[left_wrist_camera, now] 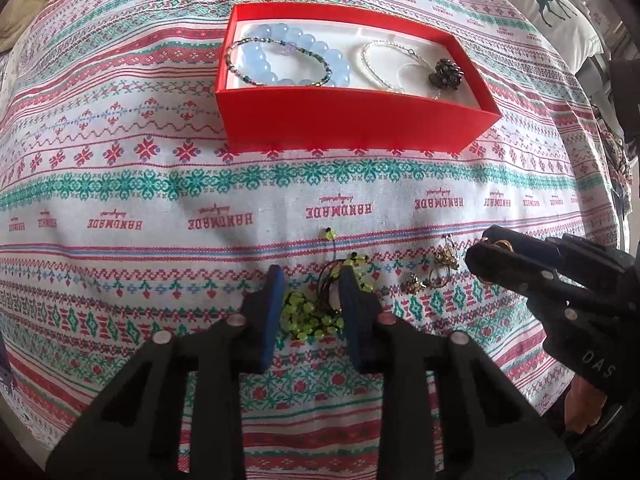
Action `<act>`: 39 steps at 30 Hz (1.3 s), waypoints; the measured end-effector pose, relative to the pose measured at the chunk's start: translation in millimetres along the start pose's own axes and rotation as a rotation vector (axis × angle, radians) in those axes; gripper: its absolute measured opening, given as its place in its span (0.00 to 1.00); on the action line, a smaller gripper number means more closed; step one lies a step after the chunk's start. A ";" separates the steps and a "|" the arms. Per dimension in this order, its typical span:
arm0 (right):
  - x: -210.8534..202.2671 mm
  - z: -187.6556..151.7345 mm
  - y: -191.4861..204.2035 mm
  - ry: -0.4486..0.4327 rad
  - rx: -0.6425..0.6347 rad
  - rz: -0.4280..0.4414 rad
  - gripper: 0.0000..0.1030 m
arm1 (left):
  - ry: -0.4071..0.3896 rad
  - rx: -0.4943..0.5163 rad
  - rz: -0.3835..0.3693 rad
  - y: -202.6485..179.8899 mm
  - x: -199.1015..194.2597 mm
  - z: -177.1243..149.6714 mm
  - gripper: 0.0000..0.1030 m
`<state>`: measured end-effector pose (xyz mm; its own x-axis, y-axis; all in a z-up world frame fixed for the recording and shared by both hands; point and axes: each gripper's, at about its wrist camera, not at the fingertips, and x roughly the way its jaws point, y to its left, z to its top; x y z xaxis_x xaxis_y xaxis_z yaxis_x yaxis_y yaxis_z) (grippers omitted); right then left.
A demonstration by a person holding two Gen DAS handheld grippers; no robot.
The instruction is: Organize jewelry
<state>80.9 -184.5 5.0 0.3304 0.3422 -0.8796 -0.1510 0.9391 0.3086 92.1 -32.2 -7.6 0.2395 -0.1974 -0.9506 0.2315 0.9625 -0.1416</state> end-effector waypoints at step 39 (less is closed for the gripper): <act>-11.3 -0.3 -5.8 -0.025 0.026 -0.004 0.22 | -0.039 -0.093 -0.082 28.7 -12.9 1.7 0.46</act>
<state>77.8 -193.8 13.0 0.3545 0.3384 -0.8717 -0.1250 0.9410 0.3144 97.3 -2.4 1.0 0.2605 -0.2820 -0.9234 0.1635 0.9555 -0.2456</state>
